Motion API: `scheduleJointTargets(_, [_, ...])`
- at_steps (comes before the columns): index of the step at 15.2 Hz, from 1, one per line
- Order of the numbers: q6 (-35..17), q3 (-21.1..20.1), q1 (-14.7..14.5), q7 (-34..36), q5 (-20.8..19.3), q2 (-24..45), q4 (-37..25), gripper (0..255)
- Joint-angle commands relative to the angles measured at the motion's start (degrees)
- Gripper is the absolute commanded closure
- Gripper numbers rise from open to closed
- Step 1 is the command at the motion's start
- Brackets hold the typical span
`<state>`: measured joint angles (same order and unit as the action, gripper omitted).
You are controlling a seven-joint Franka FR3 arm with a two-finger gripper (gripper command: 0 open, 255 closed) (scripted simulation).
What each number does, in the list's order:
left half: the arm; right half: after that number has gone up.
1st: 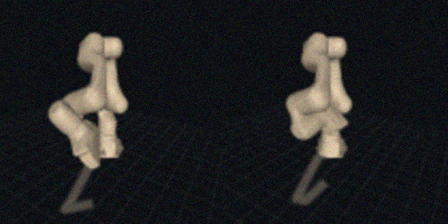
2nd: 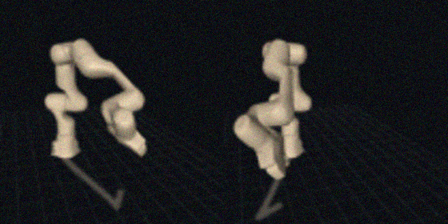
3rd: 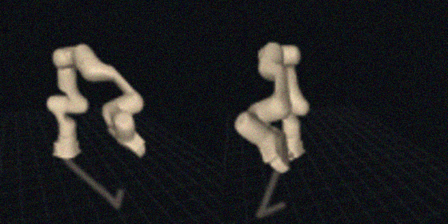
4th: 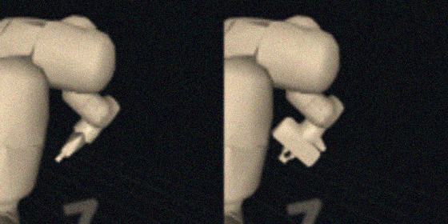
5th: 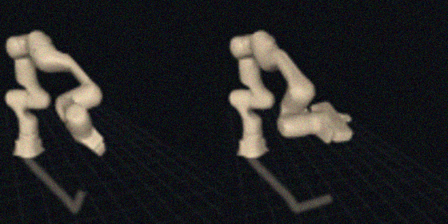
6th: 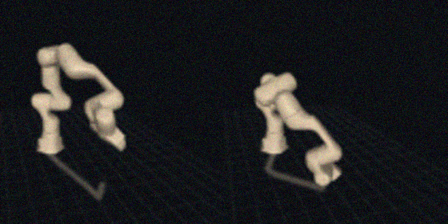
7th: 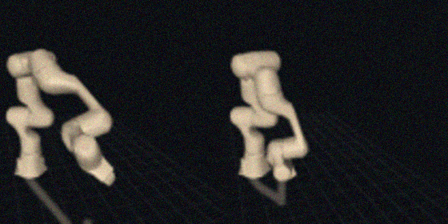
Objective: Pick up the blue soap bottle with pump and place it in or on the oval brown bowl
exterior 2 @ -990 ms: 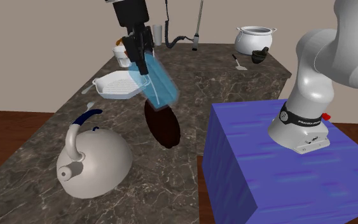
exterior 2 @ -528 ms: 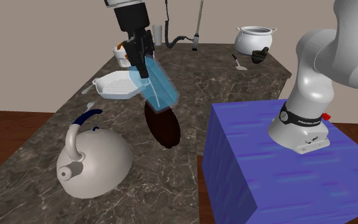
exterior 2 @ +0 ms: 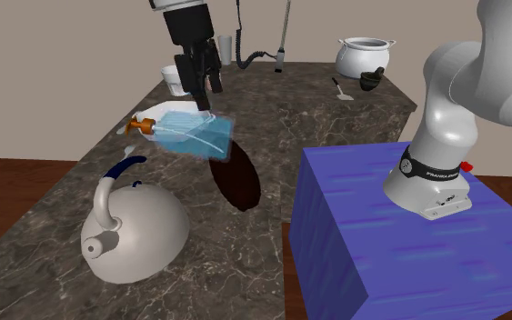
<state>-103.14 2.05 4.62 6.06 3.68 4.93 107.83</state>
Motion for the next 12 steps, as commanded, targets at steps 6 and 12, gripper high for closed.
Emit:
scheduleJointTargets(6, [7.4,0.2,0.2,0.1,-0.1,0.4,-7.8,0])
scheduleJointTargets(12, [7.4,0.2,0.2,0.1,-0.1,0.4,-7.8,0])
